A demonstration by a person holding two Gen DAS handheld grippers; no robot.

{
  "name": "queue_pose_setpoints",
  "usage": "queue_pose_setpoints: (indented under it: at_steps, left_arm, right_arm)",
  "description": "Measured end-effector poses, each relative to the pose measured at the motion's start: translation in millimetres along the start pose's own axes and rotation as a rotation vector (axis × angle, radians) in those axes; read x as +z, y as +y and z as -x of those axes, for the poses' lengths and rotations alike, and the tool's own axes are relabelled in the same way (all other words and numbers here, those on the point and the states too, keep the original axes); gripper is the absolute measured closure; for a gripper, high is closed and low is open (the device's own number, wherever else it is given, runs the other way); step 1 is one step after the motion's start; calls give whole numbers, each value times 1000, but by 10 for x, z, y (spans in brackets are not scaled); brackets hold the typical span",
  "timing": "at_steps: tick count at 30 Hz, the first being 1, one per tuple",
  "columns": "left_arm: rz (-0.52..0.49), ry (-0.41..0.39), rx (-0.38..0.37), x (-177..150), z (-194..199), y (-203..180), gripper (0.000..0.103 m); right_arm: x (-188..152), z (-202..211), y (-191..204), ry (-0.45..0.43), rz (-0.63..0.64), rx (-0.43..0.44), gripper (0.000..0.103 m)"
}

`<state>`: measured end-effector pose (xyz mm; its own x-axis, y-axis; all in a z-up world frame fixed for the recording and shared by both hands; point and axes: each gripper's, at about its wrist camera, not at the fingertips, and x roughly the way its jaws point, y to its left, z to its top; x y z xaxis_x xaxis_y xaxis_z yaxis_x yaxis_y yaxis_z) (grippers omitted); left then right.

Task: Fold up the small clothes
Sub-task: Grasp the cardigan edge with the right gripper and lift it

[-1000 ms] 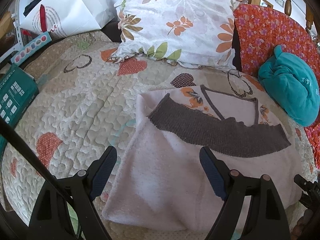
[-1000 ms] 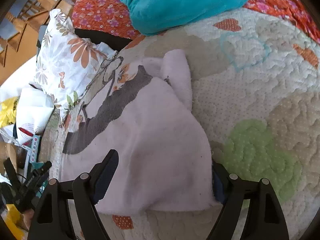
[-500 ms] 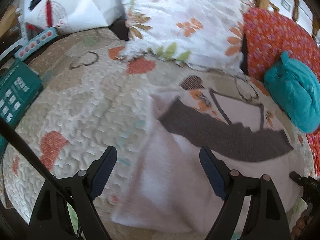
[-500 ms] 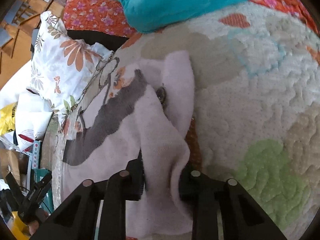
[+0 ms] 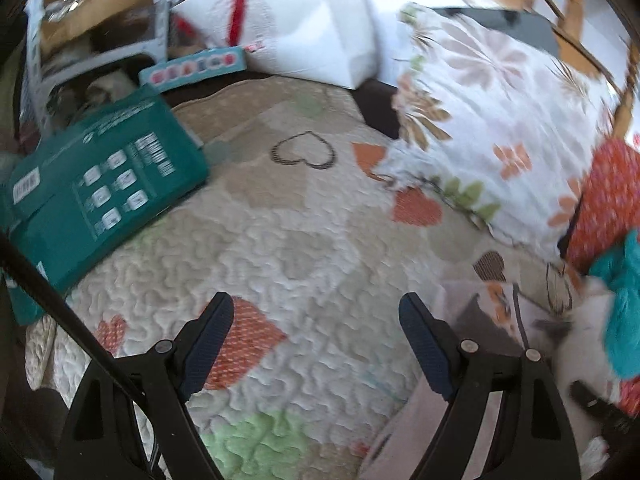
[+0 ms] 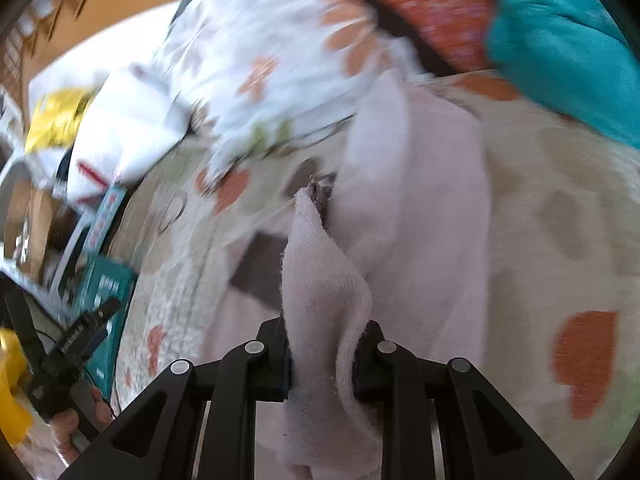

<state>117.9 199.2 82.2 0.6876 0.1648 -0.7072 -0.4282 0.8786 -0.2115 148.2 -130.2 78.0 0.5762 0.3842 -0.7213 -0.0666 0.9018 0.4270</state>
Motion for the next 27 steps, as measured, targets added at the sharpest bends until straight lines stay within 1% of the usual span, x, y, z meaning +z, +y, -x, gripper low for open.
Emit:
queue_pose_setpoints:
  at_steps: [2,5,8,11,12,13,14,15,16,17,19,22,25,26,27]
  left_arm:
    - [42,6,-3,37,-12,128,19]
    - [84,7,-3,67,-18,244,19]
    - [110,3,-4,87,-2,321,19]
    - [126,3,-12,100,9,370,19]
    - [131,3,-12,102,11,382,19]
    - [132,4,-10,106,5,390,19]
    - [134,7,-13,106,-1,398,19]
    - [136,11,-15,103,-6,405,19]
    - [138,16,-16,98,-17,411,19]
    - [139,18,-16,96,-21,417,19]
    - [148,25,-19,87,-36,432,19]
    - [148,35,-39,57,-48,399,19]
    - [124,63,-93,20,-80,297,19]
    - [113,71,-100,6,-90,253,19]
    - [107,73,-100,0,-96,226,19]
  right_arm:
    - [-44,-200,261,37,47,11,80]
    - [-114,-524,606,87,110,-2,80]
    - [-192,-785,807,119,144,-18,80]
    - [-267,-950,967,137,195,-36,79]
    - [-299,-1008,1028,149,221,-34,73]
    - [-310,-1025,1043,158,232,-23,61]
    - [-319,-1033,1063,171,235,27,55]
    - [-313,-1026,1074,176,227,75,47]
    - [-307,-998,1079,178,214,118,44]
    - [-293,-940,1081,174,204,157,44]
    - [-256,-802,1081,157,211,203,44]
    - [-214,-611,1006,129,222,196,44]
    - [-180,-445,808,97,220,137,44]
    - [-177,-401,716,93,210,122,45]
    - [-173,-379,649,97,196,115,53]
